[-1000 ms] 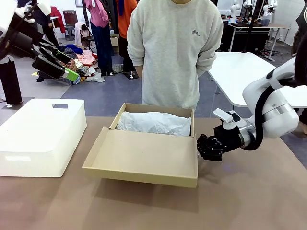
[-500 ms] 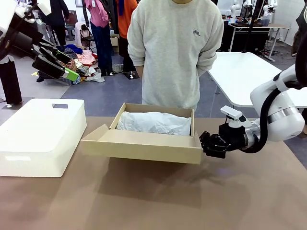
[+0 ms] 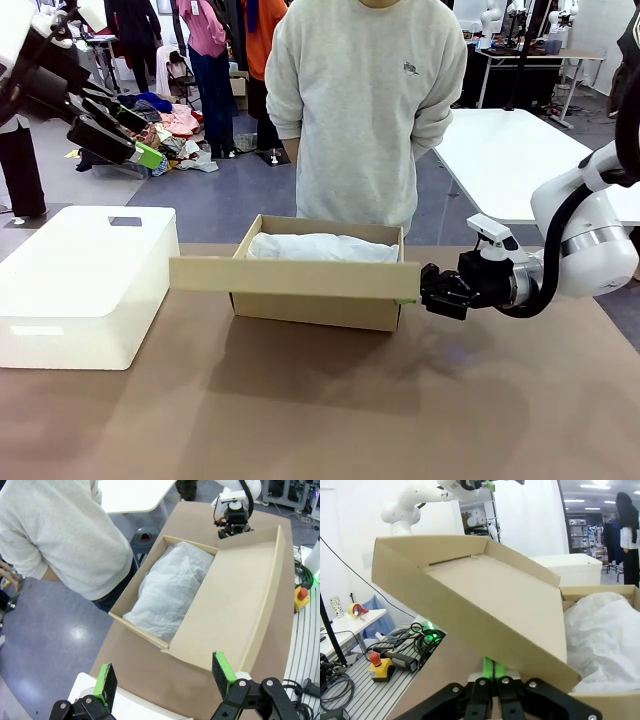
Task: Pack the shoes into the box.
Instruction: Close the Shoes Box.
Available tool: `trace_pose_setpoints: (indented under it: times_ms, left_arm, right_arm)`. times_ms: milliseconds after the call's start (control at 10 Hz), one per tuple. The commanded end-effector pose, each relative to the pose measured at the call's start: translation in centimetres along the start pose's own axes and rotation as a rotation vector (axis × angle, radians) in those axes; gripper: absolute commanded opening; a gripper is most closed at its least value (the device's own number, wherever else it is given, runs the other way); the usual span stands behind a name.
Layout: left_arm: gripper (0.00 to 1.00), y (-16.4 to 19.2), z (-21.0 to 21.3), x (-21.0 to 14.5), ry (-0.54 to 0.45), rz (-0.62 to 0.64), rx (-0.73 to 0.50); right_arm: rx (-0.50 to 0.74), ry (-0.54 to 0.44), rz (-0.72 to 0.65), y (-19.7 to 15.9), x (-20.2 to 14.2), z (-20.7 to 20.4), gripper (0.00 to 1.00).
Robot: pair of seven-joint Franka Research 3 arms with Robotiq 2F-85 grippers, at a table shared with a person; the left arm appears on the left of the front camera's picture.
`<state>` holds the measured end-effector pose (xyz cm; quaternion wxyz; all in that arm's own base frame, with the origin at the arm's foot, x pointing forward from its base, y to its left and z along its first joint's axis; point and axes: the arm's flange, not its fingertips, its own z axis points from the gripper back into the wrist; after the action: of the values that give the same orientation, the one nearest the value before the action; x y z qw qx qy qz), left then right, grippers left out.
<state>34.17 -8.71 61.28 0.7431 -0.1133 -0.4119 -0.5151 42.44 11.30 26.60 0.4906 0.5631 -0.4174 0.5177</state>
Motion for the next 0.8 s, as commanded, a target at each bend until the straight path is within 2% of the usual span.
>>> trace_pose_setpoints:
  times_ms: [0, 400, 700]
  left_arm:
    - [1.00, 0.1, 0.0, -0.2, -0.012, -0.013, -0.015]
    - [1.00, 0.1, 0.0, -0.2, -0.012, -0.013, -0.015]
    - [1.00, 0.1, 0.0, -0.2, -0.012, -0.013, -0.015]
  right_arm:
    - [-0.053, -0.040, 0.049, 0.5, 0.8, -0.1, 0.00]
    - [-0.115, -0.061, 0.096, -0.5, 2.7, 0.2, 0.00]
    - [-0.168, -0.028, 0.100, -2.3, 4.4, 0.9, 0.00]
